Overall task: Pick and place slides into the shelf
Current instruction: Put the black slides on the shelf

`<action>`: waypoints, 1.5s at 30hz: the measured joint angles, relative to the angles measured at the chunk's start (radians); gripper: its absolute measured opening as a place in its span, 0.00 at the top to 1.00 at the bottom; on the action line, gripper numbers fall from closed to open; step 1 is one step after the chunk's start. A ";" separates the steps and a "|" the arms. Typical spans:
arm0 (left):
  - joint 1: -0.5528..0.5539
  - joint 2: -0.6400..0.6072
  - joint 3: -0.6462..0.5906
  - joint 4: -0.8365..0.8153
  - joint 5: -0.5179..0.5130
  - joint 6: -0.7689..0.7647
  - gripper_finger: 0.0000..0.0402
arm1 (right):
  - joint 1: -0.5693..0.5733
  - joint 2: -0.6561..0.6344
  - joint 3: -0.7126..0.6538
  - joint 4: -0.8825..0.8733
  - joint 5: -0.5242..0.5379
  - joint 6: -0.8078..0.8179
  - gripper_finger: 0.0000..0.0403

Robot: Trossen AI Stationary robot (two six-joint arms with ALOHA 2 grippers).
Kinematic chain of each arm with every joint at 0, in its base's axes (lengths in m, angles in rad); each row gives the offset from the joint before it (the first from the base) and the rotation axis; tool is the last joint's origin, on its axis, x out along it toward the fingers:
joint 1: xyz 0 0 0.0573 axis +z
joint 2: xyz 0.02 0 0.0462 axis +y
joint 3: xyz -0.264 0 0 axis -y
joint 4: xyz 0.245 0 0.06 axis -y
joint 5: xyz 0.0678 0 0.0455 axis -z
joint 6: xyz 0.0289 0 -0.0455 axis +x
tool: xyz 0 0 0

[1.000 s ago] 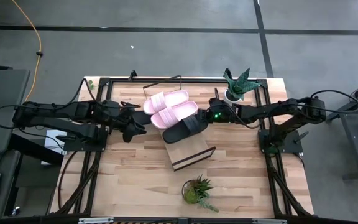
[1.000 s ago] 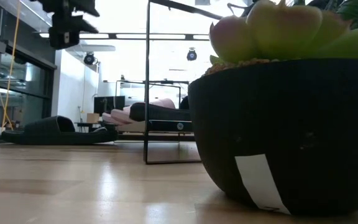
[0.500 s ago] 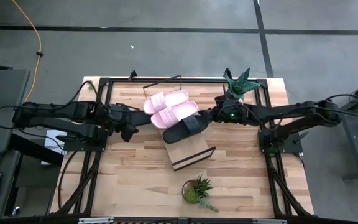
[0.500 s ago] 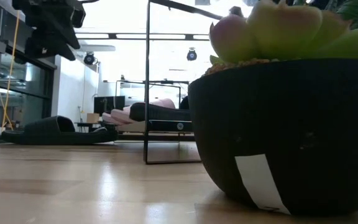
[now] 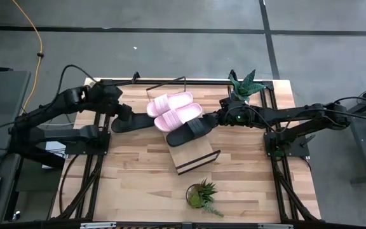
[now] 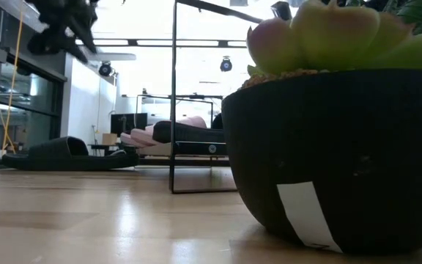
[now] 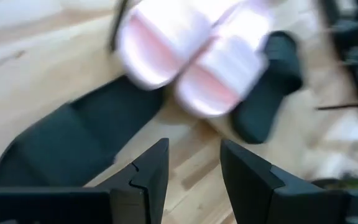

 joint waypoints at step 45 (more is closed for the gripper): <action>0.327 0.153 -0.312 0.032 -0.024 -0.062 0.64 | 0.076 0.000 0.000 0.001 -0.033 -0.063 0.76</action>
